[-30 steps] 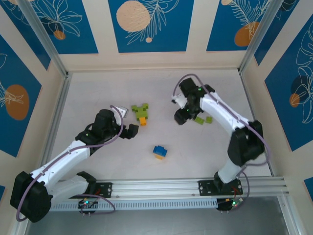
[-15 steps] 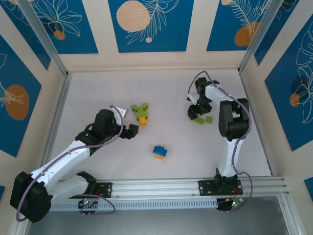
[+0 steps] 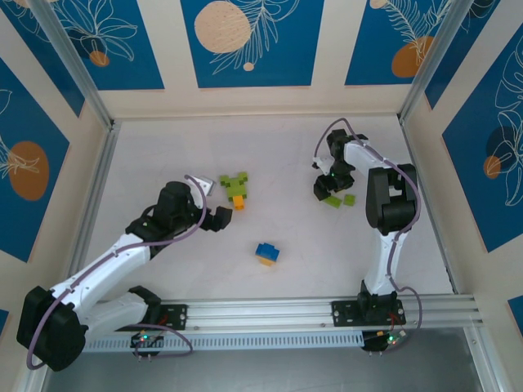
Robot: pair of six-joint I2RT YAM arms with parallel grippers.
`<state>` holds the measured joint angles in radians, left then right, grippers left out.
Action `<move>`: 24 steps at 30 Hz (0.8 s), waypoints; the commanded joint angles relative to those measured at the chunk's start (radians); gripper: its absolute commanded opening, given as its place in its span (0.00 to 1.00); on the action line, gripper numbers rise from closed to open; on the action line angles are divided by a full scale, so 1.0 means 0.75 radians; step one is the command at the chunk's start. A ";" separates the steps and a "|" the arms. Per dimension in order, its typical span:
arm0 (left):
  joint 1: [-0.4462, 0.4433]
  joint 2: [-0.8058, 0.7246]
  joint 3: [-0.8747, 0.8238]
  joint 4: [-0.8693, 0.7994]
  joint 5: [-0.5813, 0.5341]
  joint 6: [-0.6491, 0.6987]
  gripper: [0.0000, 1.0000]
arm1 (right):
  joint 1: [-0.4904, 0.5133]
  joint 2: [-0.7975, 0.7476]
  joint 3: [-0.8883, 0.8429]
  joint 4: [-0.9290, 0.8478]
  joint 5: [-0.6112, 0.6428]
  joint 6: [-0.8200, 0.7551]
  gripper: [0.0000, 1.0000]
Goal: Assemble a carrot with lego
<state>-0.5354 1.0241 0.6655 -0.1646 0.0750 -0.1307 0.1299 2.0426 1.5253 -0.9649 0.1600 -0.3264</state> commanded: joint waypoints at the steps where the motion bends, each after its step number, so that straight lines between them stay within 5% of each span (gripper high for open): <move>1: -0.017 -0.003 0.037 -0.018 0.029 0.015 0.99 | -0.019 -0.030 -0.022 -0.041 -0.037 -0.015 0.63; 14: -0.019 -0.018 0.034 -0.017 0.035 0.012 0.99 | 0.003 0.015 -0.067 -0.047 -0.012 -0.011 0.63; 24: -0.019 -0.020 0.029 -0.018 0.031 0.014 0.99 | 0.048 0.025 -0.066 -0.038 -0.003 0.012 0.36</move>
<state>-0.5354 1.0241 0.6666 -0.1650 0.0784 -0.1280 0.1452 2.0483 1.4857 -0.9833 0.1677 -0.3225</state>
